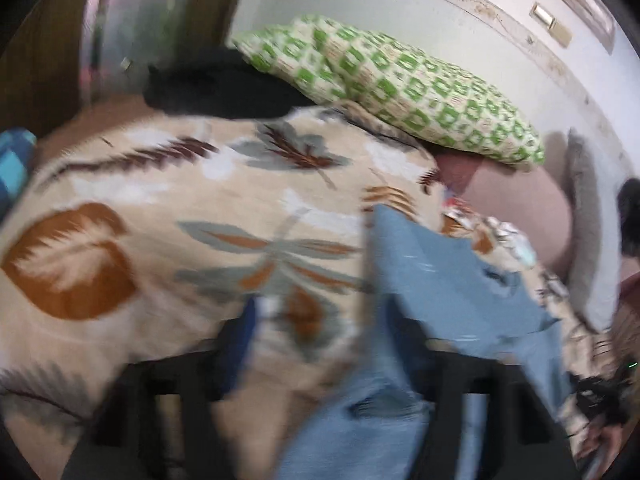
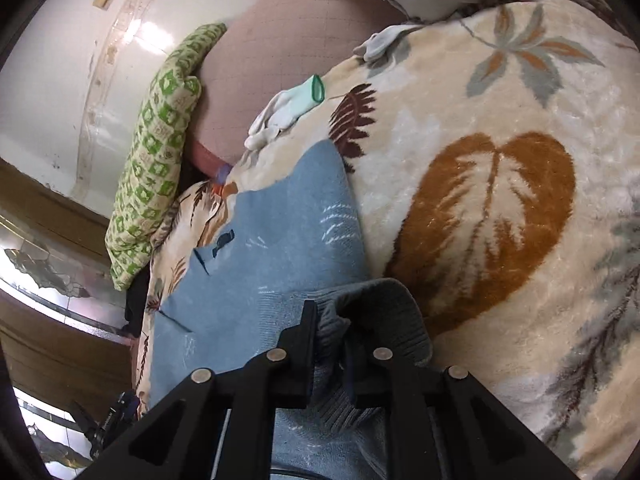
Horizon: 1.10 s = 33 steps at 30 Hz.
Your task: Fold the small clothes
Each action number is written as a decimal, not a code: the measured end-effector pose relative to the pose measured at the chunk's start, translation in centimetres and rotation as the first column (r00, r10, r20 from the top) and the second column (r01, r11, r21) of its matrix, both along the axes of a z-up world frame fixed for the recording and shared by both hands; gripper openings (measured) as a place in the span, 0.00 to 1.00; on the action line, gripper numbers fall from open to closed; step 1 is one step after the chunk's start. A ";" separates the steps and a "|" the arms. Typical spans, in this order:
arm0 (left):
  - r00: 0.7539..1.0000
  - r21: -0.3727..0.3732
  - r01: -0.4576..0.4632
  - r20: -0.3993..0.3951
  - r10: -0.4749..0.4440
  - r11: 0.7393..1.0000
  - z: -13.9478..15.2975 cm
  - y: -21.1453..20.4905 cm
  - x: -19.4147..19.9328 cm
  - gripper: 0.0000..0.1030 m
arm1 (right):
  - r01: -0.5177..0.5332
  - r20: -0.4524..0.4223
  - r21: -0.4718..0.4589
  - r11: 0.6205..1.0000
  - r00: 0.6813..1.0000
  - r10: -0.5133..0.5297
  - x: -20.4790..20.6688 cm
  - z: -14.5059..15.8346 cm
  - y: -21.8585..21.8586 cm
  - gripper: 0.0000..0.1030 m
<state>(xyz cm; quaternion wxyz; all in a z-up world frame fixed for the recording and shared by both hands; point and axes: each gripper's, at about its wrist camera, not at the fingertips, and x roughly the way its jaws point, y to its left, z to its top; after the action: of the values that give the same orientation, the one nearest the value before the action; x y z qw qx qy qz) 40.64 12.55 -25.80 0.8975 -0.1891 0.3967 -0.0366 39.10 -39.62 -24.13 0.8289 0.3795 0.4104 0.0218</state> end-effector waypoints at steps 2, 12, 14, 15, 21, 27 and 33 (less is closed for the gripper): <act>0.999 -0.025 0.043 -0.028 -0.044 0.999 -0.4 -1.7 0.9 0.83 | -0.014 -0.018 -0.017 1.000 1.000 0.013 0.5 0.1 0.5 0.14; 0.976 0.272 0.194 -0.150 -0.158 0.942 -3.8 -9.5 3.8 0.42 | -0.059 -0.071 -0.137 0.989 0.996 0.049 1.7 1.2 1.8 0.14; 0.972 0.314 0.226 -0.128 -0.195 0.922 -3.7 -9.7 3.7 0.31 | -0.074 -0.060 -0.183 0.980 0.996 0.064 2.0 2.1 2.5 0.14; 0.972 0.340 0.232 -0.117 -0.204 0.911 -3.5 -9.7 3.8 0.25 | -0.082 -0.050 -0.198 0.977 0.996 0.074 2.1 2.6 2.9 0.14; 0.980 0.233 0.191 -0.097 -0.173 0.953 -2.5 -7.3 3.8 0.20 | -0.128 0.038 -0.262 0.957 0.989 0.142 4.5 8.2 7.1 0.14; 0.997 0.038 0.051 -0.064 -0.049 0.998 -2.1 -3.1 3.3 0.05 | -0.107 0.275 -0.240 0.965 0.946 0.173 4.1 13.1 9.1 0.14; 0.996 0.093 -0.086 0.009 0.086 0.992 -1.6 0.3 2.9 0.00 | 0.026 0.014 -0.179 0.983 1.000 -0.023 3.0 4.1 2.8 0.14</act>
<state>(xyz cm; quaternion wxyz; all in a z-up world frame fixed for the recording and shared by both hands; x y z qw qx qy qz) 43.54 12.83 -27.37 0.9071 -0.1638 0.3871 0.0200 42.12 -36.78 -20.00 0.8624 0.3082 0.4010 -0.0232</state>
